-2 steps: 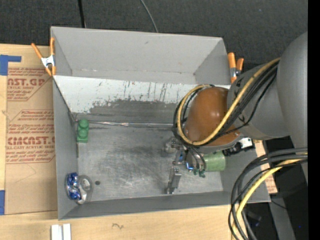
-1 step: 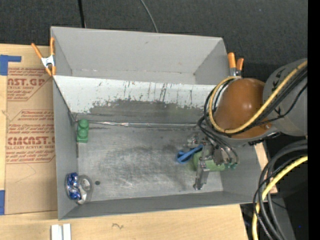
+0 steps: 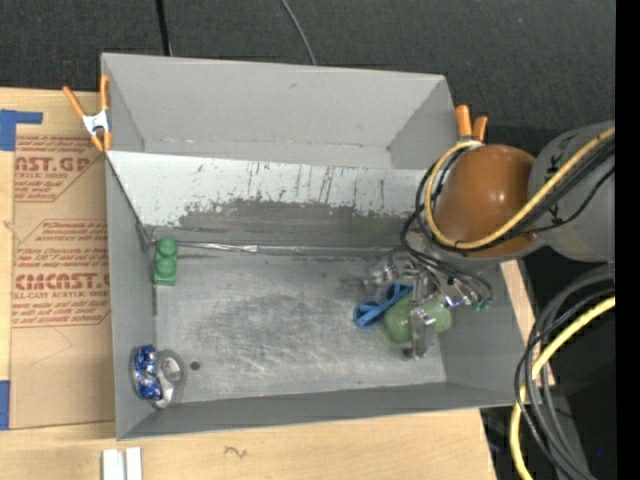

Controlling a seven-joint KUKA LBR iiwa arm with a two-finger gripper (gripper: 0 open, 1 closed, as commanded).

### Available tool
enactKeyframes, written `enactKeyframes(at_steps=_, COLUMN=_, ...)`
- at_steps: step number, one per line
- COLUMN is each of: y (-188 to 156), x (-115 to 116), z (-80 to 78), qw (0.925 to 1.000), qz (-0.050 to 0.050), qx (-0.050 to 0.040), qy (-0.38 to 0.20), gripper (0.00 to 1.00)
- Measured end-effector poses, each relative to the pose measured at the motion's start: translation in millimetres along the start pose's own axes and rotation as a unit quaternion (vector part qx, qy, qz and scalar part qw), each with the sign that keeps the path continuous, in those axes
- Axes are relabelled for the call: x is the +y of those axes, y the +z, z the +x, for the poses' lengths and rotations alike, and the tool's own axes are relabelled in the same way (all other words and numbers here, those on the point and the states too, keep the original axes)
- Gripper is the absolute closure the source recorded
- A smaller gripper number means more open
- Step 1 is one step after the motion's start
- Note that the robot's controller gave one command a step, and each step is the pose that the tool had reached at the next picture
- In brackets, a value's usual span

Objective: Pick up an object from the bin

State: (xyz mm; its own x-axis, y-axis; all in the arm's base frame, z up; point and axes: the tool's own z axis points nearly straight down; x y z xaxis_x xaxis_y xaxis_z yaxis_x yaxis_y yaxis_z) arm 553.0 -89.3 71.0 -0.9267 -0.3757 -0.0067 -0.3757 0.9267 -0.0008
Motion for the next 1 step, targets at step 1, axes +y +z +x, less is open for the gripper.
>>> enactKeyframes(at_steps=1, y=-3.1, x=0.4, z=-3.3, qw=1.0000, qz=0.001, qx=-0.0050, qy=0.001, gripper=1.00)
